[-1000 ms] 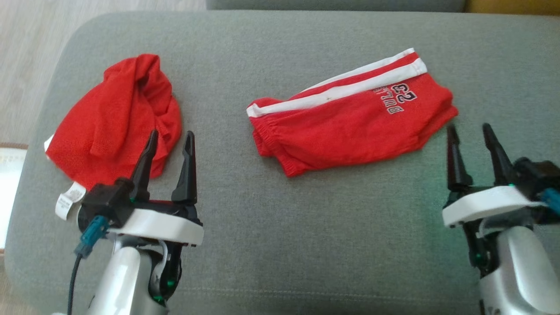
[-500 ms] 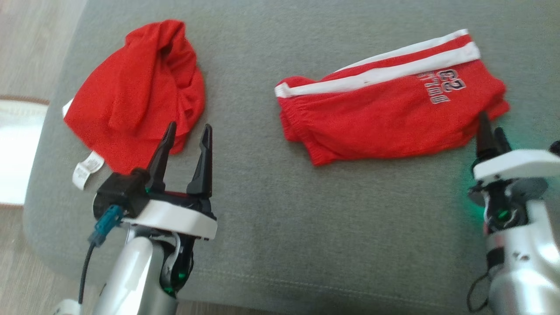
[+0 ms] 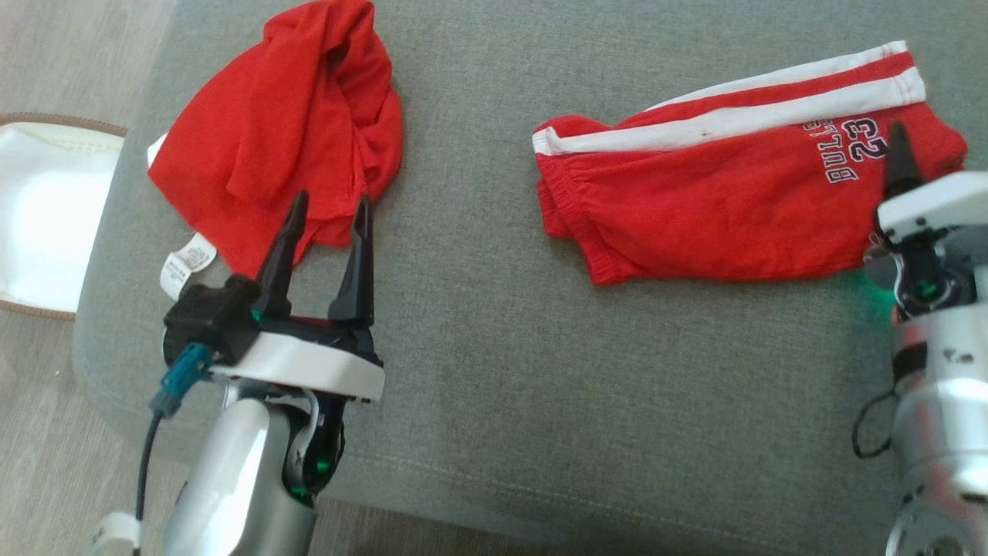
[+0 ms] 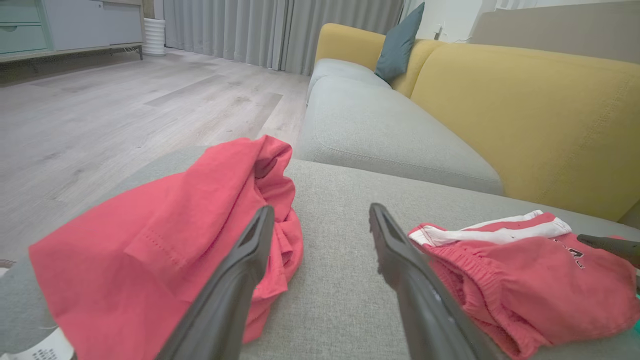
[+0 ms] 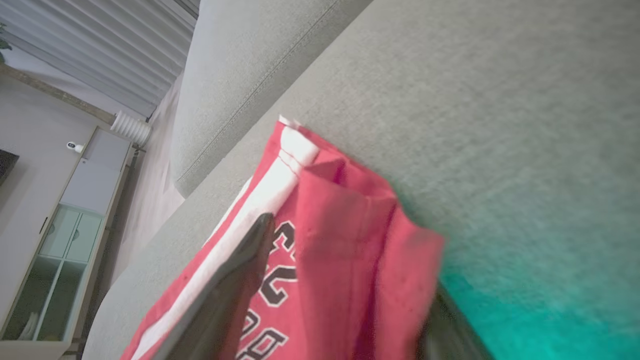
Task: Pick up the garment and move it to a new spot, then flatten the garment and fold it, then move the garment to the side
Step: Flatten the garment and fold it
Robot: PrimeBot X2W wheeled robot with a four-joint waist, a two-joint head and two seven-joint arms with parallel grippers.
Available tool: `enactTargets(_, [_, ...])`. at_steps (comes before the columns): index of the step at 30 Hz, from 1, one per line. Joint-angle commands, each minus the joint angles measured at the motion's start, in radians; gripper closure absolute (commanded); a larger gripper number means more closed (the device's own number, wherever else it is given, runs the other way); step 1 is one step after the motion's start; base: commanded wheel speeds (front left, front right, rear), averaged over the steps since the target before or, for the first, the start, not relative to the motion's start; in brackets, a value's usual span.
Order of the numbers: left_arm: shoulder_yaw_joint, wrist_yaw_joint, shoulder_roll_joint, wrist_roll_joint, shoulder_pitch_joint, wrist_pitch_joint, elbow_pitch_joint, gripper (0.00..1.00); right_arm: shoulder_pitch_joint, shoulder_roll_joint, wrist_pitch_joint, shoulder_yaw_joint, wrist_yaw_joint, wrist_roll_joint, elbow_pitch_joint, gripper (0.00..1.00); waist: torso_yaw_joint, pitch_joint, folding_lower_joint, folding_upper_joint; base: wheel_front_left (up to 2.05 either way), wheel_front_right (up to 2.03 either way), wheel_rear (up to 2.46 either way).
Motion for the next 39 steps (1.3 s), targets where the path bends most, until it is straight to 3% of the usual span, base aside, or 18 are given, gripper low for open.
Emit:
enactTargets(1, [0.028,0.008,0.008,-0.010,-0.040,-0.008,-0.036,0.00,-0.022,0.050,0.025,0.025,0.008,-0.006,0.044,0.00,0.002,0.002,0.0000,0.0000,0.00,0.00,0.00])
enactTargets(2, [0.027,0.009,0.008,-0.011,-0.040,-0.008,-0.035,0.00,-0.036,0.050,0.021,0.026,0.008,-0.013,0.057,0.75,0.001,0.001,0.0000,0.0000,0.00,0.00,0.00])
enactTargets(3, [0.027,0.011,0.008,-0.013,-0.039,-0.008,-0.033,0.00,-0.048,0.050,0.008,0.027,0.008,-0.018,0.068,1.00,-0.002,-0.002,0.0000,0.0000,0.00,0.00,0.00])
enactTargets(10, [0.039,0.015,0.008,-0.006,-0.021,-0.008,-0.023,0.00,-0.065,0.050,-0.120,0.022,0.008,0.048,0.097,1.00,-0.059,-0.037,0.0000,0.0000,0.00,0.00,0.00])
enactTargets(18, [0.054,0.009,0.008,0.008,-0.011,-0.008,-0.028,0.00,0.044,0.049,-0.226,-0.051,0.008,0.083,0.010,1.00,-0.133,-0.077,0.0000,0.0000,0.00,0.00,0.00])
enactTargets(28, [0.045,0.010,0.008,0.010,0.017,-0.008,-0.026,0.00,0.130,0.050,-0.237,-0.125,0.008,0.037,-0.083,1.00,-0.162,-0.109,0.0000,0.0000,0.00,0.00,0.00])
enactTargets(34, [0.036,0.004,0.008,0.010,0.023,-0.008,-0.015,0.00,0.117,0.050,-0.246,-0.051,0.008,0.038,-0.113,1.00,-0.150,-0.125,0.0000,0.0000,0.00,0.00,0.00])
enactTargets(39, [0.035,0.007,0.008,0.007,0.030,-0.008,-0.010,0.00,0.109,0.050,-0.260,0.087,0.008,0.099,-0.147,1.00,-0.129,-0.144,0.0000,0.0000,0.00,0.00,0.00])
